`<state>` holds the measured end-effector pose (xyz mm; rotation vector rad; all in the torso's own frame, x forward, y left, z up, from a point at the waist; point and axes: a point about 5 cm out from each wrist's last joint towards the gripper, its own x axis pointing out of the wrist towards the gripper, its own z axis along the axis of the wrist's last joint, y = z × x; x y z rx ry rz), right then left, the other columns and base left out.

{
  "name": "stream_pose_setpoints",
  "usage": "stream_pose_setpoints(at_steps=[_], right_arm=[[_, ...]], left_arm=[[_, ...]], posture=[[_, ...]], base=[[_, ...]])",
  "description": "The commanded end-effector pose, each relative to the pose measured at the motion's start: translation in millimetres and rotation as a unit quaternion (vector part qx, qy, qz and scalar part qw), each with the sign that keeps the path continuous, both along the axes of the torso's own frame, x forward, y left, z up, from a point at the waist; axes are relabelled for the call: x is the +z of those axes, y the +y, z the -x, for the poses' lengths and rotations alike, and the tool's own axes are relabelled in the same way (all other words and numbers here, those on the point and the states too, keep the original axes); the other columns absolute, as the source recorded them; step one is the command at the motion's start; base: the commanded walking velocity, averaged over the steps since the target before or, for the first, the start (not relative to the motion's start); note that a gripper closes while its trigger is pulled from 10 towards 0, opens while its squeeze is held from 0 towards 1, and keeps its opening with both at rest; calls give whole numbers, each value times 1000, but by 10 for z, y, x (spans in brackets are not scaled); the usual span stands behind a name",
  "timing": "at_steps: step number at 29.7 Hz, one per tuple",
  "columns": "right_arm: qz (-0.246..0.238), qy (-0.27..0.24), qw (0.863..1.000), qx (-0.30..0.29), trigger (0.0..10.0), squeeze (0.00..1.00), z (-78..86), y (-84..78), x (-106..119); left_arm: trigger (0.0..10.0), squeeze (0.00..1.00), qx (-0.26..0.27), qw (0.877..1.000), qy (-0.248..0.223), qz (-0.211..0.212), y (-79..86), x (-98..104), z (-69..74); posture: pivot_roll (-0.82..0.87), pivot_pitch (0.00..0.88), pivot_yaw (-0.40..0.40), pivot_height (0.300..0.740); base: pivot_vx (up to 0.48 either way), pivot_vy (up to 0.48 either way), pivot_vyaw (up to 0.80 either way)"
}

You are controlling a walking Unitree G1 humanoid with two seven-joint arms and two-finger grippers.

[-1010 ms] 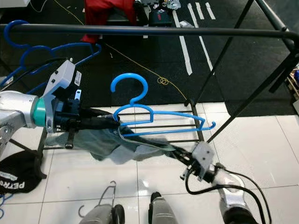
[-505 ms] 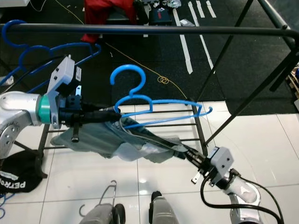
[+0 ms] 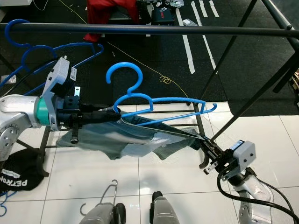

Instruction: Hang hanger

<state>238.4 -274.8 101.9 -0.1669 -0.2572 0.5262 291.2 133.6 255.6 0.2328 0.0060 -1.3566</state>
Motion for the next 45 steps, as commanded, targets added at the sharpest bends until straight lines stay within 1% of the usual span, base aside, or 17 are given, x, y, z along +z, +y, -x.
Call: stream_pose_setpoints(at_steps=[1,4,6,8,9,10,11,13,15,19,22,24,26,29,35,37,45], right_arm=[[-17,6,999,-30,0,0,68,-114,-12],[-21,4,999,-44,0,0,91,-179,34],[-23,4,999,-46,0,0,95,-188,44],[-21,2,999,-49,0,0,101,-229,89],[-21,2,999,-49,0,0,101,-229,89],[-20,0,999,-49,0,0,98,-247,113],[-20,0,999,-49,0,0,98,-247,113],[-19,-11,999,-46,0,0,78,-271,194],[-18,-20,999,-42,0,0,65,-269,261],[-18,-25,999,-38,0,0,63,-258,306],[-13,-26,999,-23,0,0,81,-233,352],[-13,-26,999,-23,0,0,81,-233,352],[-9,-17,1000,-4,0,0,112,-190,343],[-5,-10,1000,6,0,0,134,-158,327],[-6,-9,1000,8,0,0,136,-140,332],[-2,-6,1000,15,0,0,125,-133,355],[8,0,1000,22,0,0,109,-172,407]], left_arm=[[0,0,3,1000,15,7,80,-27,13],[0,0,-3,1000,22,4,102,-44,29],[0,0,-5,1000,23,2,104,-49,33],[0,0,-13,999,26,-13,109,-92,66],[0,0,-13,999,26,-13,109,-92,66],[0,0,-17,999,27,-24,112,-123,79],[0,0,-17,999,27,-24,112,-123,79],[0,0,-17,998,28,-53,112,-210,95],[0,0,-13,997,27,-68,120,-267,89],[0,0,-10,997,27,-71,129,-286,78],[0,0,14,997,19,-74,152,-301,18],[0,0,14,997,19,-74,152,-301,18],[0,0,31,998,11,-60,153,-284,-28],[0,0,35,998,9,-50,146,-267,-42],[0,0,23,997,7,-68,159,-298,-22],[0,0,5,996,11,-86,164,-334,18],[0,0,-18,995,25,-97,150,-368,77]], posture=[[-58,180,99,740],[-60,177,101,740],[-60,177,101,740],[-60,174,99,740],[-60,174,99,740],[-58,173,98,740],[-58,173,98,740],[-57,169,96,740],[-57,165,96,740],[-57,165,96,740],[-60,161,95,740],[-60,161,95,740],[-62,161,96,740],[-64,160,96,740],[-63,161,99,740],[-63,163,100,740],[-65,168,98,740]], base=[[0,0,0],[0,0,0],[0,0,0],[0,0,0],[0,0,0],[0,0,0],[0,0,0],[0,0,0],[0,0,0],[0,0,0],[0,0,0],[0,0,0],[0,0,0],[0,0,0],[0,0,0],[0,0,0],[0,0,0]])
